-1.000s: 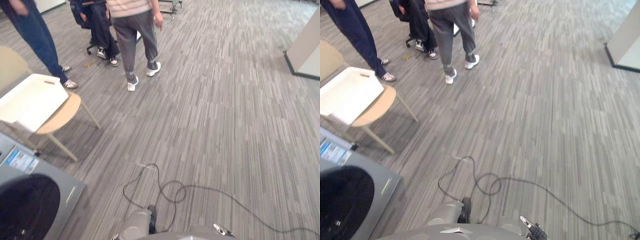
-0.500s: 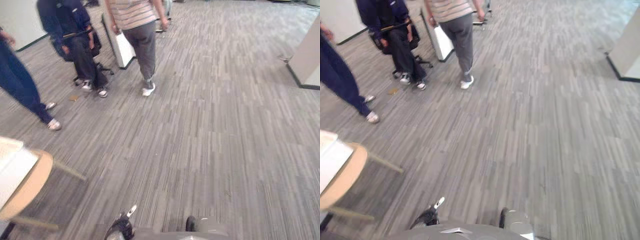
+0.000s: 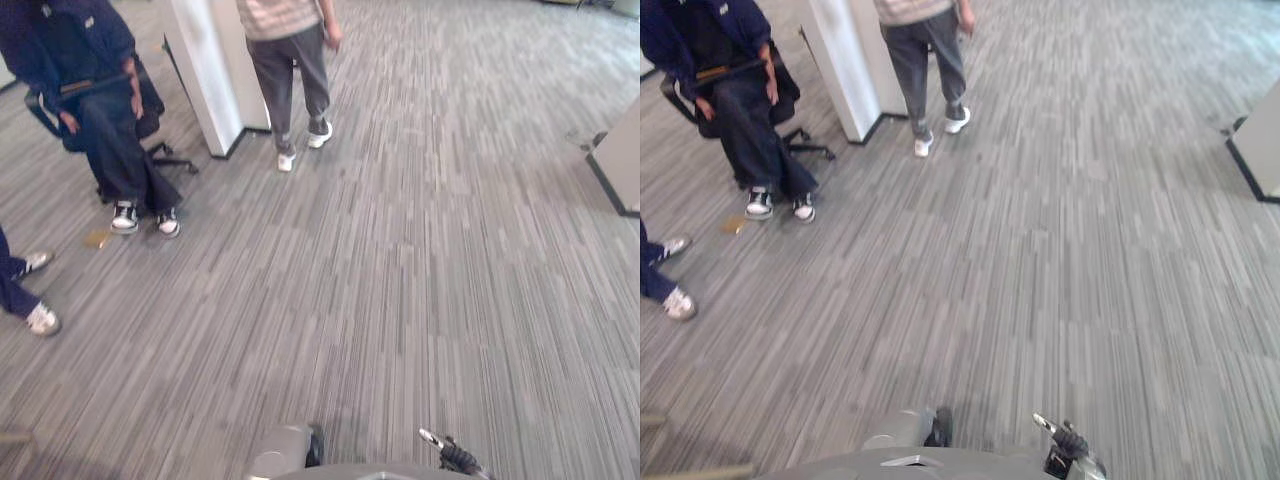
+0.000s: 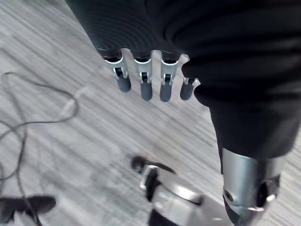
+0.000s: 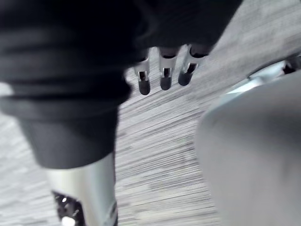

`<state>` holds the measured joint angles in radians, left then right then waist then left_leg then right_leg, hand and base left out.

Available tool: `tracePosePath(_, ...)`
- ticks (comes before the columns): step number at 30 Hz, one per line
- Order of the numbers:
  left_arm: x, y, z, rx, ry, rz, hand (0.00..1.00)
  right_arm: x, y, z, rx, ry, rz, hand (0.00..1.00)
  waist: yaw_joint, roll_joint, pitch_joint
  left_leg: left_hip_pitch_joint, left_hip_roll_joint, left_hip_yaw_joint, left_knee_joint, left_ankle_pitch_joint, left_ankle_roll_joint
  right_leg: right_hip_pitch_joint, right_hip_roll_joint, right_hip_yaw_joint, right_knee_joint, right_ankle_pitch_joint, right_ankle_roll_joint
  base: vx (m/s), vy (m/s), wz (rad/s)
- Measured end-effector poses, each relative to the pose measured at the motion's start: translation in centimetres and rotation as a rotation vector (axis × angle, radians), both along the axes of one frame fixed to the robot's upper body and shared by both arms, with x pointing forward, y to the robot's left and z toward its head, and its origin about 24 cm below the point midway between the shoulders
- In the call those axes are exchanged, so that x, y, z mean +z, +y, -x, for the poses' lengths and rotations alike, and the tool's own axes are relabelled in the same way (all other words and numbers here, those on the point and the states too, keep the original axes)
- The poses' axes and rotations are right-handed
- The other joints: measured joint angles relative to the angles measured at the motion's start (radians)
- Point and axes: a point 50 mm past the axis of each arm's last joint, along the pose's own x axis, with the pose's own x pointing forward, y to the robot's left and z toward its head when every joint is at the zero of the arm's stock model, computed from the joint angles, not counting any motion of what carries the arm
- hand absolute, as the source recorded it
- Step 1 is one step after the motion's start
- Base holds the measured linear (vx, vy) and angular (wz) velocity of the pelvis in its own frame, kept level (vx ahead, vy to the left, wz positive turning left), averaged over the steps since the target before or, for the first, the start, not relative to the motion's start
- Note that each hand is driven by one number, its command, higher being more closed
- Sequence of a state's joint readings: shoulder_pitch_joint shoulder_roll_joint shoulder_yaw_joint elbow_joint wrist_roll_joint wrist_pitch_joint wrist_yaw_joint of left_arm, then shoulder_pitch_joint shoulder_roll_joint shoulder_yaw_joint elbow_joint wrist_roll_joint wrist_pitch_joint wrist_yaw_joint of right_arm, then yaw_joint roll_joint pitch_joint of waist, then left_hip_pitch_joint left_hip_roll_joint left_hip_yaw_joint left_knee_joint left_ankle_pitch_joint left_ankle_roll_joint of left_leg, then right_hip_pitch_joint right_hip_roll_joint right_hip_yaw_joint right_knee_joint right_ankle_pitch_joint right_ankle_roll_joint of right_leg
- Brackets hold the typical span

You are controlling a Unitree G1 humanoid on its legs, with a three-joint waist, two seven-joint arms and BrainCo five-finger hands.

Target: Organize washtable

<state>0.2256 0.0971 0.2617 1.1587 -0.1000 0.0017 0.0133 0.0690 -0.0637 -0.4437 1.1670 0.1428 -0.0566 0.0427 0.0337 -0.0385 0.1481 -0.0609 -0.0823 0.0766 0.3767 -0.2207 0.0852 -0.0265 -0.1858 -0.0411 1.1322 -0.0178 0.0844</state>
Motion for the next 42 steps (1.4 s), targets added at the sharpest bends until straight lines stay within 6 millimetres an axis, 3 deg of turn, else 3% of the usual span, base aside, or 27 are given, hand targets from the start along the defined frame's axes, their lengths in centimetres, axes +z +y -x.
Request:
tracePosePath(1,0.2,0.0,-2.0,-0.042,-0.059,-0.007,0.00,-0.1,-0.3,0.7,-0.018,0.015,0.004,0.00,-0.004,0.017,0.006,0.097,0.007,-0.021,-0.071,-0.023,0.006,-0.083,0.002,-0.050,0.000,-0.091,-0.051,0.64,-0.100,0.21)
tracePosePath(2,0.3,0.2,-3.0,-0.066,-0.084,-0.018,0.00,-0.1,-0.5,1.1,-0.028,0.023,0.009,0.00,-0.004,0.023,0.008,0.142,0.015,-0.029,-0.103,-0.028,0.006,-0.122,0.005,-0.078,-0.032,-0.135,-0.056,0.25,-0.067,0.31)
tracePosePath(3,0.7,0.2,-5.7,-0.107,-0.158,-0.024,0.00,-0.2,-0.6,2.3,-0.047,0.049,0.008,0.00,-0.011,0.037,0.016,0.227,0.039,-0.051,-0.150,-0.044,0.007,-0.182,0.009,-0.142,-0.160,-0.200,-0.057,-0.13,-0.005,0.56)
tracePosePath(4,0.9,-0.4,-7.4,-0.124,-0.211,-0.018,0.00,-0.3,-0.6,3.2,-0.067,0.069,0.007,0.00,-0.028,0.048,0.017,0.282,0.067,-0.075,-0.179,-0.071,0.000,-0.223,0.007,-0.201,-0.347,-0.207,-0.051,-0.23,0.041,0.65)
tracePosePath(5,1.2,-0.8,-8.8,-0.139,-0.256,-0.016,0.00,-0.3,-0.4,3.6,-0.071,0.077,0.005,0.00,-0.033,0.051,0.015,0.304,0.077,-0.087,-0.185,-0.094,-0.002,-0.245,0.004,-0.229,-0.460,-0.190,-0.038,-0.13,0.033,0.52)
tracePosePath(6,1.8,-1.7,-11.1,-0.153,-0.335,0.001,0.00,-0.4,-0.3,4.5,-0.085,0.097,-0.001,0.00,-0.034,0.049,0.016,0.339,0.090,-0.100,-0.188,-0.141,-0.016,-0.287,0.006,-0.255,-0.709,-0.120,-0.020,0.14,-0.087,0.26)
tracePosePath(7,2.1,-2.1,-11.9,-0.156,-0.367,0.010,0.00,-0.4,0.0,4.8,-0.088,0.107,-0.010,0.00,-0.032,0.045,0.015,0.355,0.095,-0.105,-0.187,-0.165,-0.023,-0.302,0.006,-0.258,-0.821,-0.086,-0.013,0.50,-0.302,0.33)
tracePosePath(8,2.3,-3.1,-12.9,-0.150,-0.402,0.031,0.00,-0.5,0.2,5.5,-0.095,0.129,-0.017,0.00,-0.050,0.050,0.007,0.398,0.117,-0.117,-0.203,-0.202,-0.034,-0.338,0.010,-0.260,-0.945,-0.054,0.018,0.65,-0.405,0.45)
tracePosePath(9,2.0,-4.0,-12.4,-0.127,-0.393,0.058,0.00,-0.6,0.5,6.5,-0.105,0.159,-0.029,0.00,-0.057,0.038,-0.012,0.427,0.118,-0.123,-0.141,-0.208,-0.026,-0.361,0.010,-0.231,-0.892,-0.005,-0.020,0.57,-0.393,0.46)
tracePosePath(10,1.9,-4.3,-12.1,-0.114,-0.386,0.069,0.00,-0.6,0.5,6.6,-0.106,0.165,-0.029,0.00,-0.058,0.047,-0.011,0.419,0.132,-0.122,-0.063,-0.208,-0.024,-0.355,0.019,-0.220,-0.863,0.061,-0.041,0.44,-0.333,0.40)
tracePosePath(11,1.6,-5.6,-11.5,-0.077,-0.369,0.108,0.00,-0.5,-0.2,7.2,-0.126,0.173,-0.012,0.00,-0.065,0.084,-0.032,0.361,0.179,-0.121,0.123,-0.165,-0.060,-0.330,0.042,-0.228,-0.822,0.134,-0.075,0.41,-0.358,0.22)
tracePosePath(12,1.3,-6.1,-10.8,-0.044,-0.351,0.126,0.00,-0.2,-1.3,7.1,-0.138,0.166,0.015,0.00,-0.064,0.133,-0.050,0.286,0.230,-0.127,0.329,-0.033,-0.096,-0.300,0.086,-0.257,-0.777,0.093,-0.109,0.38,-0.337,0.12)
tracePosePath(13,1.2,-5.9,-10.4,-0.024,-0.340,0.126,0.00,-0.2,-1.6,6.7,-0.134,0.154,0.022,0.00,-0.061,0.144,-0.054,0.242,0.245,-0.137,0.425,0.085,-0.115,-0.276,0.102,-0.265,-0.774,0.061,-0.120,0.26,-0.268,-0.04)
tracePosePath(14,1.0,-5.5,-9.9,0.006,-0.319,0.121,0.00,0.0,-2.0,6.4,-0.133,0.145,0.034,0.00,-0.054,0.144,-0.051,0.176,0.255,-0.147,0.565,0.203,-0.168,-0.228,0.119,-0.267,-0.778,0.027,-0.134,0.12,-0.162,-0.14)
tracePosePath(15,0.9,-4.3,-9.3,0.033,-0.302,0.097,0.00,0.0,-2.0,5.1,-0.132,0.112,0.037,0.00,-0.042,0.139,-0.038,0.094,0.281,-0.089,0.736,0.200,-0.160,-0.110,0.144,-0.257,-0.831,-0.008,-0.141,0.05,-0.093,-0.15)
tracePosePath(17,0.8,-3.1,-8.3,0.066,-0.288,0.069,0.00,0.0,-1.6,3.3,-0.109,0.072,0.025,0.00,-0.032,0.107,-0.019,-0.006,0.285,-0.023,0.826,0.126,-0.106,0.041,0.150,-0.243,-0.923,-0.022,-0.142,-0.13,0.014,-0.15)
tracePosePath(19,1.0,-2.1,-8.5,0.062,-0.302,0.042,0.00,0.3,-1.8,0.8,-0.078,0.012,0.040,0.00,-0.017,0.099,-0.008,-0.111,0.280,0.031,0.710,0.024,-0.120,0.149,0.145,-0.229,-0.994,-0.026,-0.135,-0.34,0.100,-0.21)
tracePosePath(21,1.0,-1.7,-8.4,0.062,-0.298,0.030,0.00,0.5,-1.4,-0.8,-0.088,-0.032,0.036,0.00,-0.003,0.097,-0.006,-0.137,0.266,0.053,0.468,-0.012,-0.126,0.191,0.136,-0.209,-1.004,-0.038,-0.117,-0.33,0.084,-0.42)
tracePosePath(22,1.0,-1.6,-8.1,0.062,-0.289,0.023,0.00,0.7,-1.1,-1.6,-0.086,-0.061,0.044,0.00,0.007,0.099,-0.008,-0.120,0.241,0.041,0.191,0.016,-0.141,0.212,0.128,-0.187,-1.002,-0.079,-0.077,-0.34,0.063,-0.52)
tracePosePath(23,0.8,-1.9,-7.4,0.064,-0.269,0.027,0.00,1.0,-1.2,-2.0,-0.098,-0.093,0.047,0.00,0.006,0.123,-0.016,-0.111,0.238,0.006,-0.009,0.127,-0.137,0.223,0.148,-0.174,-0.998,-0.116,-0.052,-0.23,0.157,-0.53)
tracePosePath(24,0.5,-2.1,-6.4,0.078,-0.235,0.032,0.00,1.1,-1.2,-2.4,-0.119,-0.117,0.041,0.00,0.002,0.125,-0.013,-0.122,0.226,-0.026,-0.009,0.211,-0.133,0.229,0.146,-0.149,-0.967,-0.157,-0.031,0.07,0.175,-0.29)
tracePosePath(26,0.5,-0.6,-5.6,0.073,-0.200,-0.008,0.00,0.7,0.1,-1.8,-0.130,-0.100,-0.001,0.00,0.005,0.057,-0.027,-0.083,0.168,0.004,-0.067,0.195,-0.119,0.222,0.076,-0.118,-0.943,-0.196,-0.017,0.23,0.115,-0.13)
tracePosePath(27,0.5,1.3,-3.3,-0.100,-0.083,-0.054,0.00,-0.4,2.1,0.3,-0.147,-0.002,-0.085,0.00,-0.022,-0.041,-0.016,0.125,0.069,-0.028,-0.482,0.362,-0.125,0.273,0.023,-0.112,-1.020,-0.207,0.034,0.07,0.015,-0.07)
tracePosePath(34,0.5,1.3,-3.3,-0.100,-0.083,-0.053,0.00,-0.5,2.0,0.7,-0.154,0.004,-0.088,0.00,-0.022,-0.041,-0.016,0.121,0.069,-0.031,-0.482,0.362,-0.125,0.272,0.024,-0.115,-1.022,-0.207,0.034,0.00,-0.001,0.01)
tracePosePath(42,0.4,1.3,-3.3,-0.066,-0.094,-0.034,0.00,-0.8,1.7,1.8,-0.276,0.027,-0.135,0.00,-0.013,-0.038,-0.017,0.063,0.068,-0.019,-0.473,0.360,-0.123,0.228,0.022,-0.118,-1.054,-0.200,0.043,0.02,0.005,-0.01)
